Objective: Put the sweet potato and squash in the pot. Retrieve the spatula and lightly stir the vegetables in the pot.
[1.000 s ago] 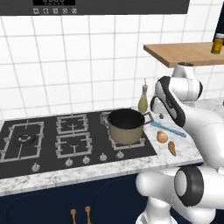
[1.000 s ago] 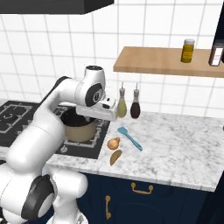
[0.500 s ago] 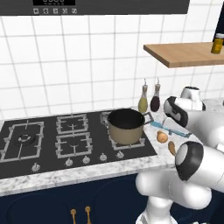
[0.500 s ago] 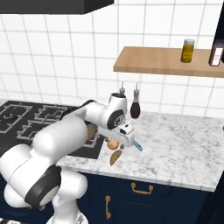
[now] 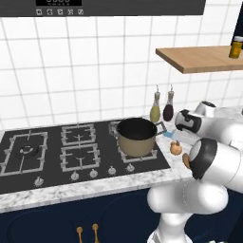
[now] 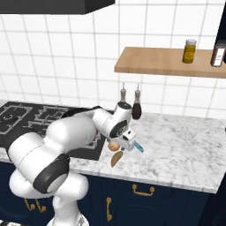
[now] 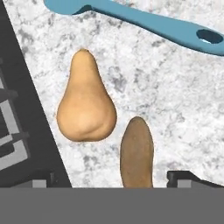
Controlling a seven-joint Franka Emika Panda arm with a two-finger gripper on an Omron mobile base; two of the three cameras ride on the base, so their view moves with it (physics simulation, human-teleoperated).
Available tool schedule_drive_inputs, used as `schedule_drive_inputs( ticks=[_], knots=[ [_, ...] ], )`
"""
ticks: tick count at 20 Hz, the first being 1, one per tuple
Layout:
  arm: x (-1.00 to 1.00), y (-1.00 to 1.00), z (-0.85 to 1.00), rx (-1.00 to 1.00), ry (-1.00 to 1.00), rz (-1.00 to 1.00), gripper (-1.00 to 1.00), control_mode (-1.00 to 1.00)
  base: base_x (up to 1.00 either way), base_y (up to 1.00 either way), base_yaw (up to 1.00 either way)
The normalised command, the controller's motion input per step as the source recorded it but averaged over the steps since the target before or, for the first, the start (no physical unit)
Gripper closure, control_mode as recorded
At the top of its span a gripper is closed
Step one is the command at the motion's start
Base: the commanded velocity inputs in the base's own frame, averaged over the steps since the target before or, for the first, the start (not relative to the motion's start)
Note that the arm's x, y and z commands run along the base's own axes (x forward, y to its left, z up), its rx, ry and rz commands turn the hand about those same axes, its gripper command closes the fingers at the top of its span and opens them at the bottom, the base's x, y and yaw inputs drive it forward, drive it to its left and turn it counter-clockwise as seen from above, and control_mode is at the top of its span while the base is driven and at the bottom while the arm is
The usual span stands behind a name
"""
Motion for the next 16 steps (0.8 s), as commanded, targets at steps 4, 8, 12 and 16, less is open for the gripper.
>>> schedule_drive_inputs(
  ticks=[4, 8, 12, 16],
  knots=[
    [0.37, 0.23, -0.67, -0.03, -0.04, 0.00, -1.00, -1.00, 0.00, 0.00, 0.00],
    [0.38, 0.07, -0.44, -0.02, -0.04, 0.00, -1.00, -1.00, 0.00, 0.00, 0.00],
    [0.42, 0.00, -0.07, 0.00, -0.05, 0.00, -1.00, -1.00, 0.00, 0.00, 0.00],
    [0.27, 0.03, -0.30, -0.03, 0.00, 0.00, -1.00, -1.00, 0.00, 0.00, 0.00]
  ],
)
